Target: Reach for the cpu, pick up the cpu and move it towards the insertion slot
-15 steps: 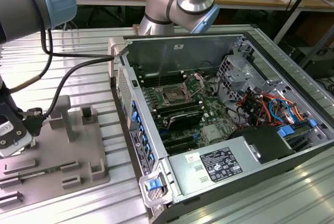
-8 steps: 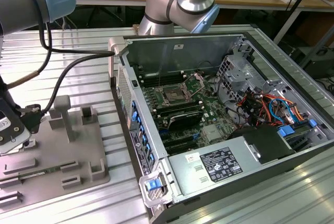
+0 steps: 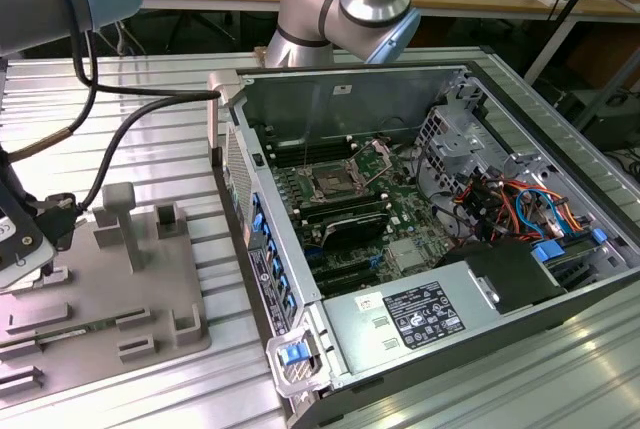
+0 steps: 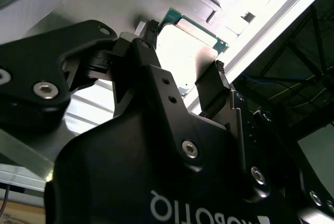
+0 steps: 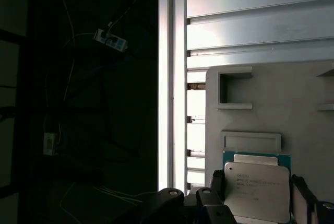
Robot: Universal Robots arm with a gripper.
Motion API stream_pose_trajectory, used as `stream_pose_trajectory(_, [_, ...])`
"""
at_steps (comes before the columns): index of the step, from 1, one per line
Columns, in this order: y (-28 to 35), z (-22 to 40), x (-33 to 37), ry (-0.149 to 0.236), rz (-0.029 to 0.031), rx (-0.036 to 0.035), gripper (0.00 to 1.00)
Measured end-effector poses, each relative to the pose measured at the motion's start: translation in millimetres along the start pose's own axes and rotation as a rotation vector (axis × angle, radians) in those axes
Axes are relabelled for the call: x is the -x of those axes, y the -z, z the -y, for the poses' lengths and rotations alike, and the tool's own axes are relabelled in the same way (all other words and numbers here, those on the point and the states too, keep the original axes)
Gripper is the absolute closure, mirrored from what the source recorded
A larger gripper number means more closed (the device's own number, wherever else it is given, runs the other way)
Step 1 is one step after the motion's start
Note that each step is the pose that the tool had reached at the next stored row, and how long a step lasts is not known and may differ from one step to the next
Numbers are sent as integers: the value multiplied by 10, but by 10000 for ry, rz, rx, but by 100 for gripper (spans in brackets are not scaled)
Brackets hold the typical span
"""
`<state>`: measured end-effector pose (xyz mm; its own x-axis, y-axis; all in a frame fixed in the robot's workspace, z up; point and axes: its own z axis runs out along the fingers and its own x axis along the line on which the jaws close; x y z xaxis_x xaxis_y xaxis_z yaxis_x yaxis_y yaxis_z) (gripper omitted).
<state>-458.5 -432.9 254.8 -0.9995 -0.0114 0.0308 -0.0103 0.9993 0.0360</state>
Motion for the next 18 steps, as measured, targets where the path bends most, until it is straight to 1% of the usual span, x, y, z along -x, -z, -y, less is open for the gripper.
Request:
stream_pose_trajectory(1, [7, 0, 0, 0, -2, -1, 45])
stream_pose_trajectory(4, [53, -2, -1, 0, -3, 0, 45])
stream_pose_trajectory(6, [96, -3, -3, 1, -2, 0, 45])
stream_pose_trajectory(8, [119, -4, -3, 1, -2, 0, 45])
stream_pose_trajectory(11, [183, -6, -6, 0, -2, 0, 45])
stream_pose_trajectory(18, [268, -9, -8, 1, -1, 0, 45])
